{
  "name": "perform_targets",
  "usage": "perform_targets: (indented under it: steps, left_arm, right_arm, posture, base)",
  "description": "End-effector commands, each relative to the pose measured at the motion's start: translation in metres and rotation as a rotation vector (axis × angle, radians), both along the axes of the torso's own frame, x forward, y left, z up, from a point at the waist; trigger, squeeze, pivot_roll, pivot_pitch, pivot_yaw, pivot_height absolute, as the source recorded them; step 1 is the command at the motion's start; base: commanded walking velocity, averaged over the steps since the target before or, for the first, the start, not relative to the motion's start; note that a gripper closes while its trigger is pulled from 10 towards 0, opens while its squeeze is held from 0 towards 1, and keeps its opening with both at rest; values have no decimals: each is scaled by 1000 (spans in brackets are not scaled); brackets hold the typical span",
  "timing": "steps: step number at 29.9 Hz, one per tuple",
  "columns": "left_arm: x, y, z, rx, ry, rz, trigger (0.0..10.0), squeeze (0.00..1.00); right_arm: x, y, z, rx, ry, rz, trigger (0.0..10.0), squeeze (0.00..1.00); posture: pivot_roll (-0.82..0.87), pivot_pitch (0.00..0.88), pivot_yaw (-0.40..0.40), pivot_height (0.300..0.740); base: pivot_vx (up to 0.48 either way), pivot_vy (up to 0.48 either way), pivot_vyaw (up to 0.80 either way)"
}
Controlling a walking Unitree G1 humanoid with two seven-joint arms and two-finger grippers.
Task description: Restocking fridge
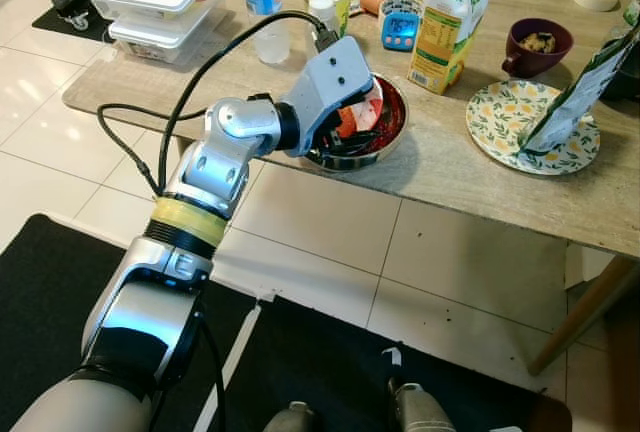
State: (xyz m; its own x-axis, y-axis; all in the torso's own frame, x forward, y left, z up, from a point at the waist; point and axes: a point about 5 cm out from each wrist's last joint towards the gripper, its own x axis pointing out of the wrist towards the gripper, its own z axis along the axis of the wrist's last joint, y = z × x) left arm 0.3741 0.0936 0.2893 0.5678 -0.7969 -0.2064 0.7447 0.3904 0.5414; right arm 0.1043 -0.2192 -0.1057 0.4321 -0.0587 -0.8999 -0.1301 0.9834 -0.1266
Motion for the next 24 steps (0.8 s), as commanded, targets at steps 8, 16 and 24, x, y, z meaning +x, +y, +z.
perform_targets:
  steps: [8,16,24]
  left_arm:
    - [7,-1,-8,0,16,43,10000,0]
    - [9,0,-17,46,12,60,10000,0]
    - [9,0,-18,71,-2,50,10000,0]
  right_arm:
    - [-21,22,-9,52,77,44,10000,0]
    - [-25,22,-10,53,80,40,10000,0]
    - [-34,24,-11,55,91,43,10000,0]
  posture:
    - [-98,277,59,740]
    - [-99,291,65,740]
    - [-102,326,69,740]
  base:
    - [0,0,0]
    - [0,0,0]
    - [0,0,0]
